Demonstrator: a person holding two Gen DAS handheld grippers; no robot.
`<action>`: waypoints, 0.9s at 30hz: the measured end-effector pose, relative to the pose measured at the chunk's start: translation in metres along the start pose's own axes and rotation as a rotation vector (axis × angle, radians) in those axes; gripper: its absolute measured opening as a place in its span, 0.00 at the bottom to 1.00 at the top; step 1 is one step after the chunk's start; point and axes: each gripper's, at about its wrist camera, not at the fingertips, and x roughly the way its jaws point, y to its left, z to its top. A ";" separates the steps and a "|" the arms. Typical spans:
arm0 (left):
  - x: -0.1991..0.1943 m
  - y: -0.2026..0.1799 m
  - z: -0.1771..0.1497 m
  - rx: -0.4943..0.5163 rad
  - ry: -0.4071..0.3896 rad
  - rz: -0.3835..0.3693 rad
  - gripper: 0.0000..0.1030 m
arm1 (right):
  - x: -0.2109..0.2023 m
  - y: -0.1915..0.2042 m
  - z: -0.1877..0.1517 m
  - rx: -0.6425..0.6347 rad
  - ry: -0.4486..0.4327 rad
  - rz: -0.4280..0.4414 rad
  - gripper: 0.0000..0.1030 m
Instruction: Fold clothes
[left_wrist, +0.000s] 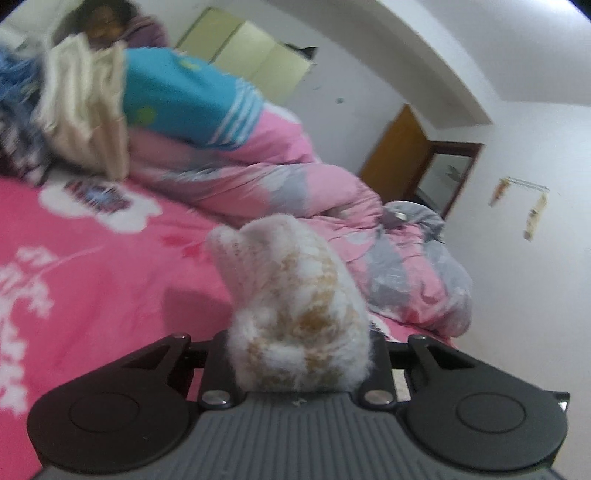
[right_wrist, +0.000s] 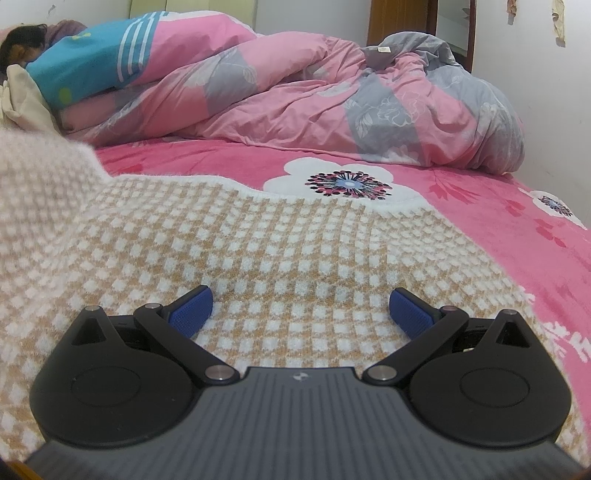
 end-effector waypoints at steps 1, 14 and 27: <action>0.001 -0.006 0.002 0.022 -0.002 -0.013 0.28 | 0.000 0.000 0.000 -0.001 0.001 0.000 0.99; -0.001 -0.093 0.001 0.312 -0.034 -0.197 0.28 | -0.009 -0.013 0.003 0.015 -0.005 0.051 0.99; -0.003 -0.100 0.004 0.316 -0.063 -0.194 0.28 | -0.007 -0.024 0.049 -0.090 -0.013 0.201 0.44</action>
